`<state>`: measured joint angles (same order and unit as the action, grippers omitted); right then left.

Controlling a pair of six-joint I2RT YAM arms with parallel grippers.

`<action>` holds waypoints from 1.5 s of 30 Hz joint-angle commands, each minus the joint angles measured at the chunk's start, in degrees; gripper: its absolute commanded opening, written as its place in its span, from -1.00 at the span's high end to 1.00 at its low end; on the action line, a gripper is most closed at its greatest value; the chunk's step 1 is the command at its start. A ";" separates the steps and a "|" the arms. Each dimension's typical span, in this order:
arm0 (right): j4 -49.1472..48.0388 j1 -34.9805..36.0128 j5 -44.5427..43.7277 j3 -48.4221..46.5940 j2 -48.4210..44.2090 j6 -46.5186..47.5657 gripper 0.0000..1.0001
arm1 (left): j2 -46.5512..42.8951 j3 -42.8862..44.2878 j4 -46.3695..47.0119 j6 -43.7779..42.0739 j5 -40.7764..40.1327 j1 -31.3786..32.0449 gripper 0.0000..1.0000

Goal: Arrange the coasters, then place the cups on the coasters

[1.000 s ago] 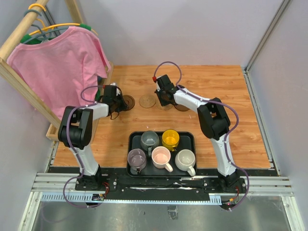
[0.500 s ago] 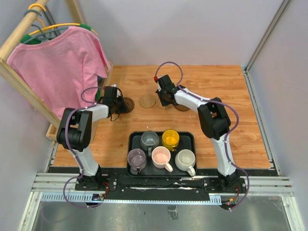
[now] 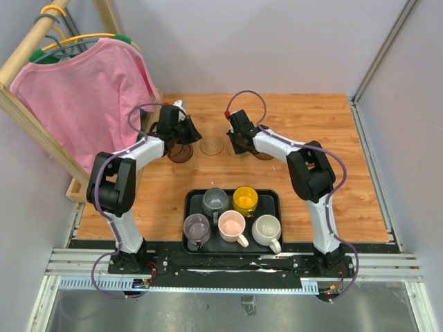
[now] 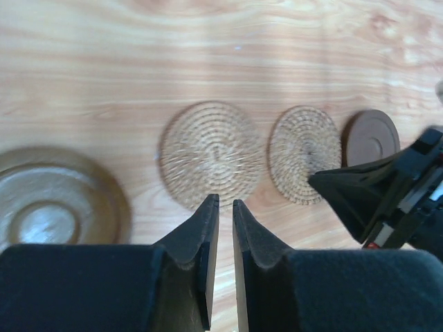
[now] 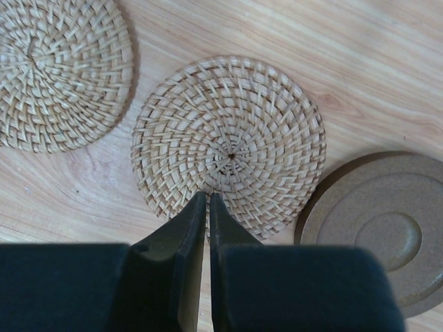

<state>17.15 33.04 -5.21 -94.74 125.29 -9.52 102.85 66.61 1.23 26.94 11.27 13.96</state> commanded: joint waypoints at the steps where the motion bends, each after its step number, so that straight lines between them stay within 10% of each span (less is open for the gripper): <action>1: 3.15 -0.78 -2.41 3.22 -2.07 -1.40 0.86 | 4.47 3.87 1.05 -3.78 2.80 3.95 0.64; 45: 2.87 -0.96 -0.18 5.99 -3.11 -2.72 0.87 | 19.31 13.49 -5.58 -8.56 -8.93 8.10 0.70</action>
<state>16.73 32.95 -6.02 -90.52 122.56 -11.27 121.14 80.77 -1.08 19.09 4.29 21.65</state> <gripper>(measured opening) 0.066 0.150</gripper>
